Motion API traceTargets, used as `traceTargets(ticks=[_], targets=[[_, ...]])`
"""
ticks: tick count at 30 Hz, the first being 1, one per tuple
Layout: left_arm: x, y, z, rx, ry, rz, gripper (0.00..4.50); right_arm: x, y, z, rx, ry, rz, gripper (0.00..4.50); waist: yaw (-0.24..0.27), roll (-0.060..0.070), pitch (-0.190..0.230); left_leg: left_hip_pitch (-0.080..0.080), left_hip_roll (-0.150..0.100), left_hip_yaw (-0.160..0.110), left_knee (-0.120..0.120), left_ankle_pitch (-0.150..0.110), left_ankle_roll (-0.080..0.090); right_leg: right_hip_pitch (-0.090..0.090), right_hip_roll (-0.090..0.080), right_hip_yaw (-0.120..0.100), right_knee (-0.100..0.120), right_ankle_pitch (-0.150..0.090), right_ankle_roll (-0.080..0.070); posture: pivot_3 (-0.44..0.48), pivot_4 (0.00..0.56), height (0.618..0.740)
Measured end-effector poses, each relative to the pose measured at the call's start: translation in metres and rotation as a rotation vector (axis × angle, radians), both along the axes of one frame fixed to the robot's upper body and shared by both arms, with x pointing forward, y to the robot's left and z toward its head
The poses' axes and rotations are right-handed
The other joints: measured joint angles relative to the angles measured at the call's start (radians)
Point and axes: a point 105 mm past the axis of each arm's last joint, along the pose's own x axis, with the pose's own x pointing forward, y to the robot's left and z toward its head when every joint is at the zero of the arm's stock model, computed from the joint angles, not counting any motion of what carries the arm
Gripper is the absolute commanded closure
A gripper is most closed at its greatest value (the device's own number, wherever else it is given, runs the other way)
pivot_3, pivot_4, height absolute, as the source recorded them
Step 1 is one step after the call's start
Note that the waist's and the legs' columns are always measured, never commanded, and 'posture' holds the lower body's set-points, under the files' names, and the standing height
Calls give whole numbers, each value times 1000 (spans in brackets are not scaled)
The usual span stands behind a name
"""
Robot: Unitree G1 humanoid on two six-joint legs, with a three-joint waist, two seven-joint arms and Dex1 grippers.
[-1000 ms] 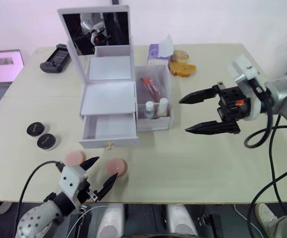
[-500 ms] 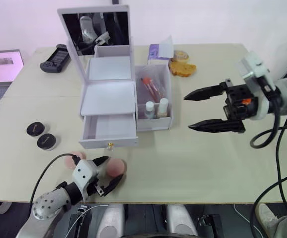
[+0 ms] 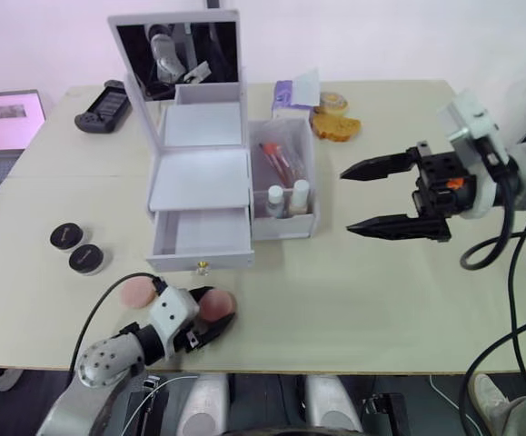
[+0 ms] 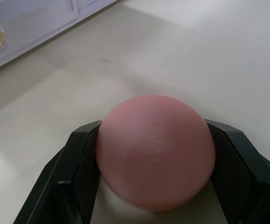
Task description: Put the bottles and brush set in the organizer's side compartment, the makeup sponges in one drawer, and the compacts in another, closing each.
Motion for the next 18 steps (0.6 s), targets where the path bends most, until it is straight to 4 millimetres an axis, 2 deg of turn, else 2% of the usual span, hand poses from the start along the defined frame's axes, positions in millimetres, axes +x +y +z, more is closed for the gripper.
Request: traceTargets(ticks=[9,16,18], targets=[[-3,10,-1,-9,12,49,1811,0,0,0,0,-1,1,0,-1,0,0,0,0,0,0,0,0,0,0,0,0,0,0,0,150,740],[-39,36,12,-61,42,115,1811,-1,4,-3,0,8,56,0,0,-1,0,0,0,0,0,0,0,0,0,0,0,-1,-1,0,150,740],[-49,42,22,-80,37,117,1811,1,7,-6,8,16,80,0,-2,-2,1,0,0,0,0,0,0,0,0,0,0,-1,-1,0,150,740]])
